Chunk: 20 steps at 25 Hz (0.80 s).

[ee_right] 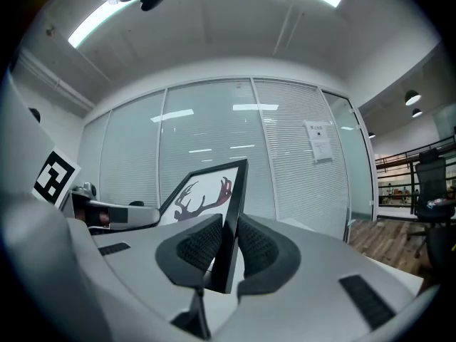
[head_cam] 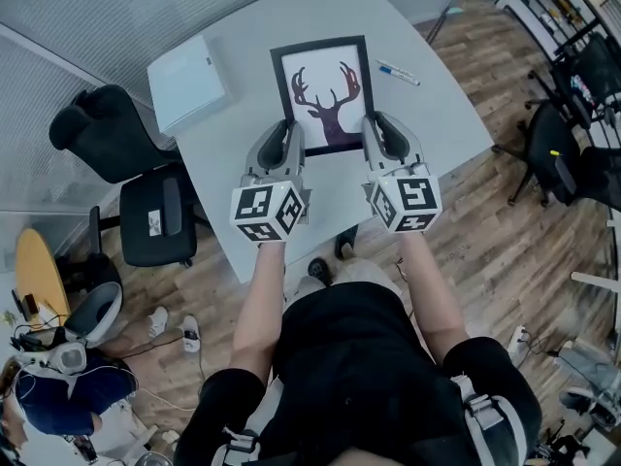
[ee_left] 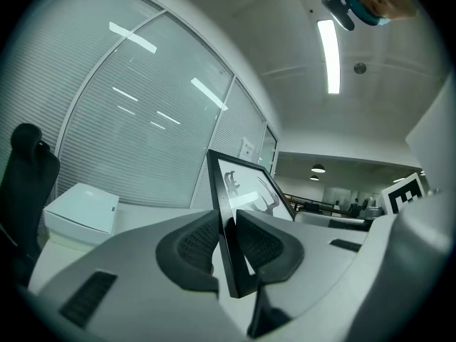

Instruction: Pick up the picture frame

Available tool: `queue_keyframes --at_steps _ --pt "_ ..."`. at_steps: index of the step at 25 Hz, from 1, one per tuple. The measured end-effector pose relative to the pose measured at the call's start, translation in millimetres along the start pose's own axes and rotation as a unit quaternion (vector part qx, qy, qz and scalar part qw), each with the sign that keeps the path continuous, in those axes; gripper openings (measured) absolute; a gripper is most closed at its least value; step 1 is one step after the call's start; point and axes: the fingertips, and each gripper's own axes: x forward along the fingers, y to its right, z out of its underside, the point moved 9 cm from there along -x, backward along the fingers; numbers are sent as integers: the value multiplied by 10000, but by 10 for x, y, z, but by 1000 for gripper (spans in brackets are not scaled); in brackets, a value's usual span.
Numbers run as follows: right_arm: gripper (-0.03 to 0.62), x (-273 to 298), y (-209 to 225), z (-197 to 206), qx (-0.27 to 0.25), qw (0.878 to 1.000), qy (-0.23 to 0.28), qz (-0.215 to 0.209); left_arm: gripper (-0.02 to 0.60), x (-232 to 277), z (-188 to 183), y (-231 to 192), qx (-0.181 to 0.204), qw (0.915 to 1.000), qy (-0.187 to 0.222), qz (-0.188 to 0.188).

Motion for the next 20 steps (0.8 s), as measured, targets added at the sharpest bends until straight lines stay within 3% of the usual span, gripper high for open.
queue_keyframes --at_steps 10,20 --pt "84 -653 -661 2 -196 9995 260 -15 87 -927 -7 24 60 9995 249 172" --pt "84 -821 -856 -300 -337 9975 599 -162 87 -1193 -300 102 172 9979 594 207"
